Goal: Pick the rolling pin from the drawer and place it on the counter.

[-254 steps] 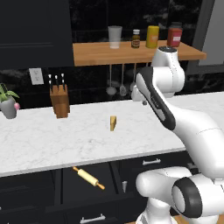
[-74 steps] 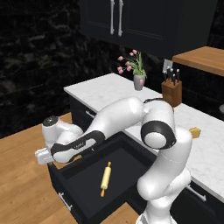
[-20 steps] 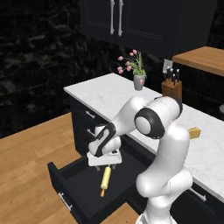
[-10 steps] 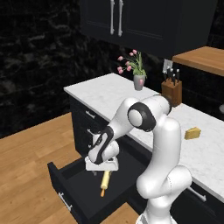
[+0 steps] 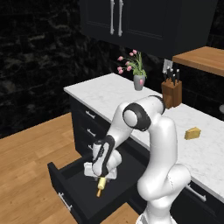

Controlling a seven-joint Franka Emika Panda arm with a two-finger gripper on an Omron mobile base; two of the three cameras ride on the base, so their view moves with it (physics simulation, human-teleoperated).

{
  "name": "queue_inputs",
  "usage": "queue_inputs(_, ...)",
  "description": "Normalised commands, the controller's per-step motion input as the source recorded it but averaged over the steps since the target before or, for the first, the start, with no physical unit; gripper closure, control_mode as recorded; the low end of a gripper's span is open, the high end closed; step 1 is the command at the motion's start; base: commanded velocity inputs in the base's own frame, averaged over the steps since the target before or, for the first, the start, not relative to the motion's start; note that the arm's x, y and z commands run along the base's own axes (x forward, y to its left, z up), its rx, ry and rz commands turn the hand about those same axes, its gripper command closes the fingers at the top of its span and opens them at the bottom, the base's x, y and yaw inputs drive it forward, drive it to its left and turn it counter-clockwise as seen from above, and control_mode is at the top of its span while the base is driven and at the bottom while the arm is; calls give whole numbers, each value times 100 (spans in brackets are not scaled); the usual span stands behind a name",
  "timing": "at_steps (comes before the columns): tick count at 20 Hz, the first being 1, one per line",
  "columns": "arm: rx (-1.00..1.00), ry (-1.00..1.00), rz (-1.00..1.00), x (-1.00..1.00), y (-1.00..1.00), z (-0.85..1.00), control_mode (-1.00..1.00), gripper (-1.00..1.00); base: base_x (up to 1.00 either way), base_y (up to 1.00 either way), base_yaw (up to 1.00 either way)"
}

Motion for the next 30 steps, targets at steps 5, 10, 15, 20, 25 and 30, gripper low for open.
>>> queue_inputs(5,0,-5,0,0,10,-1,-100,100,0,0,0)
queue_inputs(10,0,0,0,0,0,0,-100,100,0,0,0)
queue_inputs(15,0,2,0,0,17,38,-100,100,0,0,0)
queue_inputs(20,0,0,0,0,12,85,-100,100,0,0,0)
queue_inputs(25,0,0,1,-4,0,100,-100,100,0,0,0)
queue_inputs(30,0,0,4,-1,4,100,-100,100,0,0,0)
